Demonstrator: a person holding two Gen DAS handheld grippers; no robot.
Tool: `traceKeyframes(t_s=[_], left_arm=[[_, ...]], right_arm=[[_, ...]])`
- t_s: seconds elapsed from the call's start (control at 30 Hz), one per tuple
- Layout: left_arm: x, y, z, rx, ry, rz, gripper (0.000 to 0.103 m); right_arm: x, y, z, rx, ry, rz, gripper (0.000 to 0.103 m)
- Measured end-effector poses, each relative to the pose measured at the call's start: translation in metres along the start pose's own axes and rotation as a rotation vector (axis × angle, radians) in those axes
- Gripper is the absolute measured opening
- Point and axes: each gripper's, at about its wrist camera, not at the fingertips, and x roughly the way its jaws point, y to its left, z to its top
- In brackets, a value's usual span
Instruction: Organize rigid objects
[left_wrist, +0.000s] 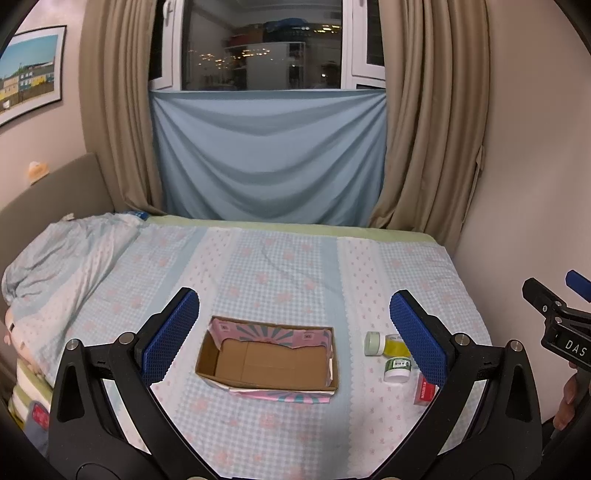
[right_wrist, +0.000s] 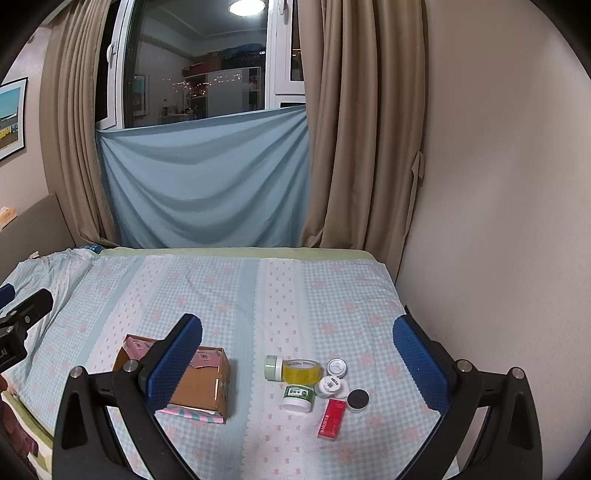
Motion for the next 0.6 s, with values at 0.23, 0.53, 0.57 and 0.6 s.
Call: traceKeyframes(t_s=[0.23, 0.53, 0.57, 0.6], left_arm=[[0.002, -0.003, 0.0014, 0.003, -0.001, -0.001, 0.102], [0.0048, -0.001, 0.0032, 0.005, -0.002, -0.005, 0.102], [0.0053, -0.0013, 0.0032, 0.006, -0.001, -0.005, 0.102], [0.0049, -0.001, 0.0026, 0.006, -0.001, -0.005, 0.102]], right_arm=[[0.0008, 0.0, -0.0005, 0.001, 0.0, 0.0, 0.103], [0.0018, 0.0032, 0.0005, -0.004, 0.001, 0.001, 0.103], [0.0023, 0.0034, 0.0009, -0.006, 0.001, 0.001, 0.103], [0.0023, 0.0033, 0.0005, -0.004, 0.001, 0.001, 0.103]])
